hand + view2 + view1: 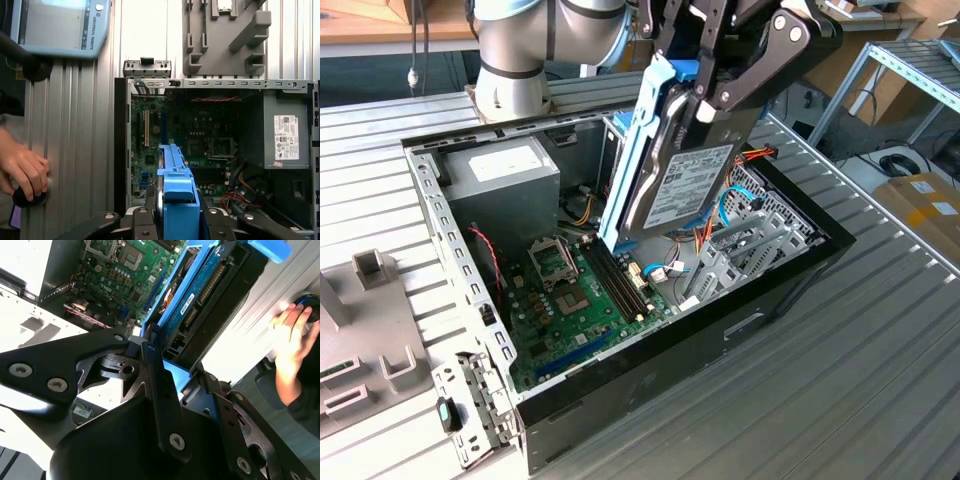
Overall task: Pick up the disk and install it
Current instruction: 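Pick up the disk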
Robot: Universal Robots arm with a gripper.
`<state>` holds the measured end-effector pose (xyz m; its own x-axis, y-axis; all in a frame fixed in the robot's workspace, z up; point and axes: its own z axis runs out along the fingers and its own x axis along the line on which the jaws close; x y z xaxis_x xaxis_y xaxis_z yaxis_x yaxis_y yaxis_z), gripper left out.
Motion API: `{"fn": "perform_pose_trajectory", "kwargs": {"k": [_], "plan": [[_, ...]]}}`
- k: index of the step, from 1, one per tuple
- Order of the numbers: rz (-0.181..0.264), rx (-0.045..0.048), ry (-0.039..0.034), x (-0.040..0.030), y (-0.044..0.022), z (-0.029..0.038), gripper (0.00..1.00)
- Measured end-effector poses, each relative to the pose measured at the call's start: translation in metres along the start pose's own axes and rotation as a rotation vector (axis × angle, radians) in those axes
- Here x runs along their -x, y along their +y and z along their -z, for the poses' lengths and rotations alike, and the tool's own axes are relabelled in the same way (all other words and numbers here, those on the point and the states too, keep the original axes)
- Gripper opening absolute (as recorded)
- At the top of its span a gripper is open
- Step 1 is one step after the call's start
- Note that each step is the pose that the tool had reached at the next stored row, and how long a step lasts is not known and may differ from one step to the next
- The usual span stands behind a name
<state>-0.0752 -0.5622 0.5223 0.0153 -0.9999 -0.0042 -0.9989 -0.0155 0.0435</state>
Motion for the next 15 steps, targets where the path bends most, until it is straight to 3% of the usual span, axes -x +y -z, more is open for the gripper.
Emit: {"fn": "perform_pose_trajectory", "kwargs": {"k": [15], "plan": [[0.000, 0.0000, 0.0001, -0.0003, -0.0180, -0.0002, 0.37]]}}
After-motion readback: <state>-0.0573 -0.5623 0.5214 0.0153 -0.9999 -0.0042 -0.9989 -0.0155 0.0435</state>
